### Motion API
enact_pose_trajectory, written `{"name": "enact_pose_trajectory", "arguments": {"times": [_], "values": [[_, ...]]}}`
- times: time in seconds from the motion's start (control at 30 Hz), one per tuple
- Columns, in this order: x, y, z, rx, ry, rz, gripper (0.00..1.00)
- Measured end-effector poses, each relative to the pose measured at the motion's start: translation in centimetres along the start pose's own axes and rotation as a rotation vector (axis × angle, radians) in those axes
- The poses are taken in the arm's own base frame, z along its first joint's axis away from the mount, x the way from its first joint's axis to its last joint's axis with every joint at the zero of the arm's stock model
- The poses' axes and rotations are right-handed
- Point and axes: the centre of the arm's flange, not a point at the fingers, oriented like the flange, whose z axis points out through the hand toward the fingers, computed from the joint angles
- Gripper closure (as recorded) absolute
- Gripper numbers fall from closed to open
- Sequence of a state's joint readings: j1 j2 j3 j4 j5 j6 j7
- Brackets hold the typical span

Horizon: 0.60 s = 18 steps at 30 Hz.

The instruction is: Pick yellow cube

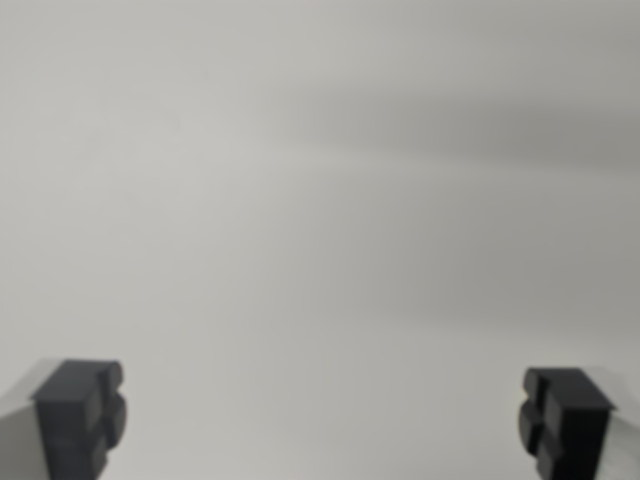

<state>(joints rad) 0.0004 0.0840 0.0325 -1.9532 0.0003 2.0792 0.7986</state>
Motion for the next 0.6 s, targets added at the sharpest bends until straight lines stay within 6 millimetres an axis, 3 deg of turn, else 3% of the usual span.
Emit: {"name": "enact_pose_trajectory", "arguments": {"times": [0.23,0.6], "values": [[0.0,0.2,0.2,-0.001,-0.001,-0.009,0.00],[0.1,3.2,2.7,-0.004,-0.004,-0.046,0.00]]}}
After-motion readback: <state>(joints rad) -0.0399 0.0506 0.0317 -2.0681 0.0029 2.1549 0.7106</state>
